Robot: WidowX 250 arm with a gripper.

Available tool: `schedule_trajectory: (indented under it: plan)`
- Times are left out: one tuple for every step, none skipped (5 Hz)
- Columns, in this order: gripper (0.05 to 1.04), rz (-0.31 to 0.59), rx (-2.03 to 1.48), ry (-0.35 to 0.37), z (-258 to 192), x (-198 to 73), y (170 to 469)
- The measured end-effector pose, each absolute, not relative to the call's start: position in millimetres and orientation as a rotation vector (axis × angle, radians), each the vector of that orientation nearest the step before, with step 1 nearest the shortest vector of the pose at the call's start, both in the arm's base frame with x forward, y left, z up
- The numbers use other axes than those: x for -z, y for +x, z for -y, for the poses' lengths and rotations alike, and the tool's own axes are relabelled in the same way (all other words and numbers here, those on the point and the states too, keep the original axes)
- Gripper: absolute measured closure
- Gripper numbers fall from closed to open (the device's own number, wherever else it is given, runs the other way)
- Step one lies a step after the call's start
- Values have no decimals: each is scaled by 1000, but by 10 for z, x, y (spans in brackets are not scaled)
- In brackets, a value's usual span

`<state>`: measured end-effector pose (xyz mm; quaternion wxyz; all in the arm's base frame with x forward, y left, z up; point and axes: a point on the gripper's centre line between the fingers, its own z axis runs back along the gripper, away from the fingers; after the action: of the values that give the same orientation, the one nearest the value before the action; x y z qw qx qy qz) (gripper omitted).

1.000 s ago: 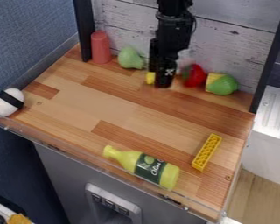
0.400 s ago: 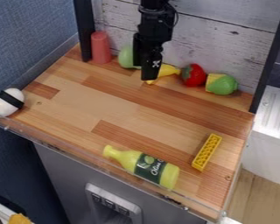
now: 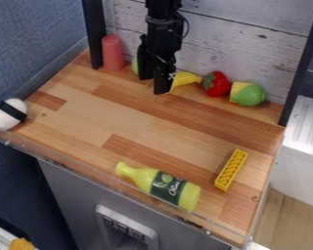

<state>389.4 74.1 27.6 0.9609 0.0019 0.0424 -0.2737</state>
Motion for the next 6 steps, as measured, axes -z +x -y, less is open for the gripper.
schedule_trajectory:
  plan:
    - [86,-79,599,4,-775,-196,3886]
    - [85,-73,698,11,-796,-157,3876]
    - [85,-59,805,19,-815,-146,3901]
    - [87,-58,857,20,-815,-128,3893]
    - [88,-62,858,17,-804,-105,3870]
    - [161,-50,801,25,-789,-78,3829]
